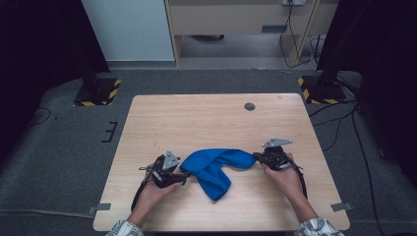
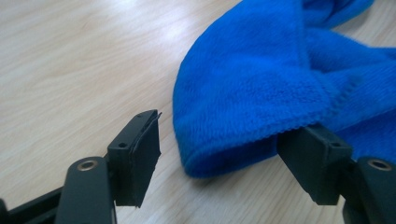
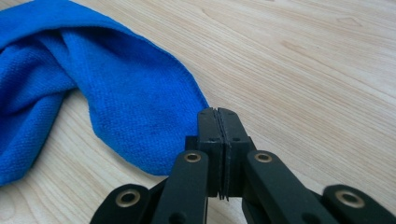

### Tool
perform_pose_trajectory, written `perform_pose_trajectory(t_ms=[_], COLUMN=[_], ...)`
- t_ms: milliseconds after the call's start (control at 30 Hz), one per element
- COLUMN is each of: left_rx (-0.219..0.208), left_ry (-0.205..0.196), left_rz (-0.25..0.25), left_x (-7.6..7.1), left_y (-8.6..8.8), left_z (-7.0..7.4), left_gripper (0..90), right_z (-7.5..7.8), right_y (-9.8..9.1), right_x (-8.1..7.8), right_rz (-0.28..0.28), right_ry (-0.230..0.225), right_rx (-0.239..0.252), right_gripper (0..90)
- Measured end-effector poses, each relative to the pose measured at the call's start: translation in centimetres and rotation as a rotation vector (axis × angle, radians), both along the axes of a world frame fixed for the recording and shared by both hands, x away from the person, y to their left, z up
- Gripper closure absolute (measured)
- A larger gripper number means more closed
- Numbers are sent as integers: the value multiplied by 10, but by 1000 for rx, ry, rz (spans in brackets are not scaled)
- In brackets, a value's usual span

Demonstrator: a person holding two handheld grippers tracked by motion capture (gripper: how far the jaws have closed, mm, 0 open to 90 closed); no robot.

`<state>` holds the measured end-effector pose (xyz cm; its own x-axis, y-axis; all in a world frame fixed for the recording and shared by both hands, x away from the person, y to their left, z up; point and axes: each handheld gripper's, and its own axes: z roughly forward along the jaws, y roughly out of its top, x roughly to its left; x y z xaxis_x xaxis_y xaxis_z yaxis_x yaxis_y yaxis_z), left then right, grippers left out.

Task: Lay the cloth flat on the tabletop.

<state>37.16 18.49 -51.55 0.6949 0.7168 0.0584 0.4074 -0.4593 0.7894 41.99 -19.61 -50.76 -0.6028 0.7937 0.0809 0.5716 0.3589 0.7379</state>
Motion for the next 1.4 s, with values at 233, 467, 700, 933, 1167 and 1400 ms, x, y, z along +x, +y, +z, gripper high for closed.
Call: perform_pose_trajectory(t_ms=[233,467,700,933,1167,1400], left_rx=[-24,-22,-88,-132,-117,-96], left_ry=[-25,-11,-17,-23,-22,1], left_rz=[-48,-85,-68,51,120,134], left_x=[1,5,5,9,12,14], left_y=[-9,-18,-13,5,15,17], left_z=[2,4,12,16,16,11], left_gripper=[407,683,828,881,886,885], right_z=[2,2,1,-2,-8,-13], right_y=[1,0,0,0,4,5], right_x=[-1,0,0,2,5,8], right_rz=[-1,-2,-2,-11,-7,-12], right_ry=[-3,-4,-5,7,20,27], right_rx=[21,22,9,-5,-35,-38], right_gripper=[892,892,893,890,891,847])
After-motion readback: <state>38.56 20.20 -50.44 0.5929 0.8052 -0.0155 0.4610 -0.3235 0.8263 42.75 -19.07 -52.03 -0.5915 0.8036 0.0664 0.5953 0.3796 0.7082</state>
